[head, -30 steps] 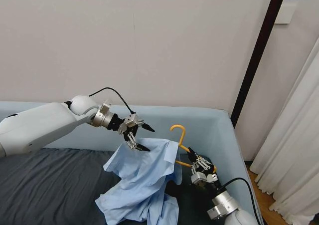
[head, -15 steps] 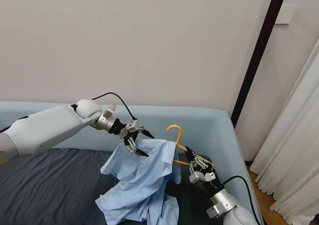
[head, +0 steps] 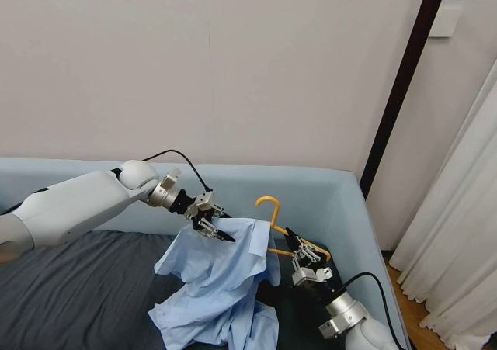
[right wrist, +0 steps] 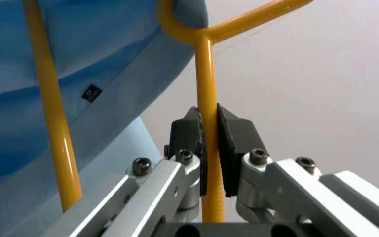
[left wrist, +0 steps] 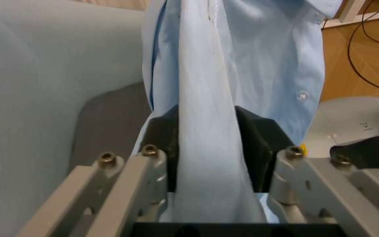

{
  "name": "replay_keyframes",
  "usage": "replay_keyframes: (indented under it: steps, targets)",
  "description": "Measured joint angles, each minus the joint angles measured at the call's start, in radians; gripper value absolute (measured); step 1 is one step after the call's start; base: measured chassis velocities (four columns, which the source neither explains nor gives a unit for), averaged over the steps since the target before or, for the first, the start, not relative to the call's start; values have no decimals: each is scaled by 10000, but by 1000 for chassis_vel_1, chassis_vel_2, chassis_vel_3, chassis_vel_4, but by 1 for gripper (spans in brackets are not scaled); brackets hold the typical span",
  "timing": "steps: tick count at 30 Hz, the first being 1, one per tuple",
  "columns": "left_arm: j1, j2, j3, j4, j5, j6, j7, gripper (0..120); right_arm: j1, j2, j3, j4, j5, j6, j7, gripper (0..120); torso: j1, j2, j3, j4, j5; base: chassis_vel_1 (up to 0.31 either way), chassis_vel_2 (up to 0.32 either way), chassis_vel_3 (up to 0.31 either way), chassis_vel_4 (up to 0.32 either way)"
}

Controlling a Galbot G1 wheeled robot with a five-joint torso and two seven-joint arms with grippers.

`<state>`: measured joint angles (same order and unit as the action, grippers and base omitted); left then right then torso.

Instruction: Pick up the clothes from the sofa and hang them on the clothes hanger.

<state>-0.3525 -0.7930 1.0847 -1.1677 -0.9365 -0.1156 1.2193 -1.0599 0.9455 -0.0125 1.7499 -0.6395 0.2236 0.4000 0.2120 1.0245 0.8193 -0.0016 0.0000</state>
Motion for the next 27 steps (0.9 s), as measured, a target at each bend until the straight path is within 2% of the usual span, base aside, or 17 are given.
replay_keyframes:
  steps: [2, 4, 7, 17, 18, 20, 21, 25, 27]
  targets:
    - [65, 7, -21, -21, 0, 1, 0, 18, 18, 1, -1, -1, -16, 10, 11, 5, 0, 0, 0, 0, -1, 0, 0, 0, 0]
    - [75, 9, -24, -32, 0, 2, 0, 16, 21, 1, -1, 0, -17, 10, 12, 5, 0, 0, 0, 1, -1, 0, 0, 0, 0]
    - [160, 19, -37, -103, 55, 13, -8, 5, 30, 5, 2, 35, -62, 30, 25, 5, 0, 0, 0, 0, 0, 0, 0, 0, 0]
    - [590, 187, -483, -273, 279, -33, -139, 4, -46, -9, -11, 102, -79, 72, 10, 5, 0, 0, 0, 0, 0, 0, 0, 0, 0]
    - [850, 372, -744, -413, 337, -82, -219, 4, -78, -99, -87, 206, 19, 2, -91, 7, 0, 0, 0, 0, -1, 0, 0, 0, 0]
    - [1216, 591, -1073, -508, 417, -198, -344, 4, -206, -198, -115, 399, 292, -64, -227, 19, 0, 1, -1, 0, -1, 0, 0, 0, 0]
    - [1216, 591, -1073, -508, 417, -198, -344, 4, -206, -198, -115, 399, 292, -64, -227, 19, 0, 1, -1, 0, -1, 0, 0, 0, 0]
    - [1945, 864, -1621, -592, 430, -429, -744, 3, -627, -401, -34, 715, 852, -97, -409, 36, 0, 0, 0, 2, -4, 0, 0, 0, 0]
    - [2093, 918, -1750, -622, 435, -469, -819, 3, -766, -463, 2, 811, 987, -96, -460, 41, 0, 0, 0, 1, -3, 0, 0, 0, 0]
